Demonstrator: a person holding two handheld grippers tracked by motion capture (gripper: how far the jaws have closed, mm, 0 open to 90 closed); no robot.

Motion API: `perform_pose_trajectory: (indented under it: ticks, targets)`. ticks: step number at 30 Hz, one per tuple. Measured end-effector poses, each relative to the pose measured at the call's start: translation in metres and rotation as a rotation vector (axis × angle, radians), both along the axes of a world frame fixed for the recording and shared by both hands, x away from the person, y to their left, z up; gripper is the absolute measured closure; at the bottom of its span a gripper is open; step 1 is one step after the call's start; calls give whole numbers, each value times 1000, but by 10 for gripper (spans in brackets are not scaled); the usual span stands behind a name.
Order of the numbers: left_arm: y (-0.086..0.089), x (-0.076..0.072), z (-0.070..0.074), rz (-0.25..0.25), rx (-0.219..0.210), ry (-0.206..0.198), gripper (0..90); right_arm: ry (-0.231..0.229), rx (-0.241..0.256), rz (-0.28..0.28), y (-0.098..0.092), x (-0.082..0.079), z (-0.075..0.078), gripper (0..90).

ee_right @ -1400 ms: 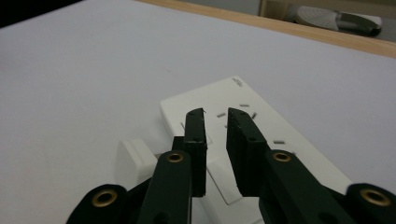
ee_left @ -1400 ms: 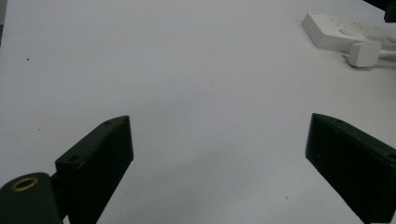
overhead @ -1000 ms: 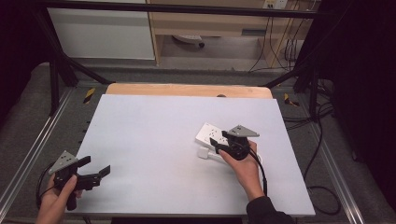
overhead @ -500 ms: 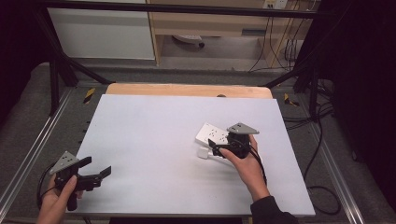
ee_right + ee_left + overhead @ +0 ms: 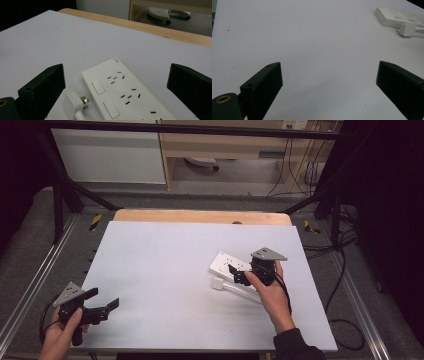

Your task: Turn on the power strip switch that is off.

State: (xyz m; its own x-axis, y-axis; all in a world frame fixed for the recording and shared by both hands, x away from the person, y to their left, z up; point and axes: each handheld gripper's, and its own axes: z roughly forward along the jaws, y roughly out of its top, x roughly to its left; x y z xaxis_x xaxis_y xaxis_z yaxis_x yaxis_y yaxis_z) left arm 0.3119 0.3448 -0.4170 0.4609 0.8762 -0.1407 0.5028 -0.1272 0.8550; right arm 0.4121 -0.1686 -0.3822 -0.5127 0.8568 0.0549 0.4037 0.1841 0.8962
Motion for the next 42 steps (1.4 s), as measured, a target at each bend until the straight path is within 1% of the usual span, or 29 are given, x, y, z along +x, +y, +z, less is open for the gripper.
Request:
perform_pose_trajectory:
  ticks: [5, 12, 18, 20, 31, 42]
  targets:
    - [0, 0, 0, 0, -1, 1, 67, -15, 5, -8, -7, -2, 7, 24]
    - [-1, 0, 0, 0, 1, 2, 67, -49, 15, -35, -18, -7, 15, 28]
    - [-1, 0, 0, -1, 1, 2, 66, -70, 46, -64, -31, -12, 19, 31]
    - [-1, 0, 0, -1, 2, 3, 66, -74, 54, -77, -35, -14, 19, 32]
    - [-1, 0, 0, -2, 2, 4, 66, -96, 56, -118, -59, -25, 20, 35]
    - [-1, 0, 0, -4, 3, 4, 67, -91, 58, -149, -79, -39, 13, 41]
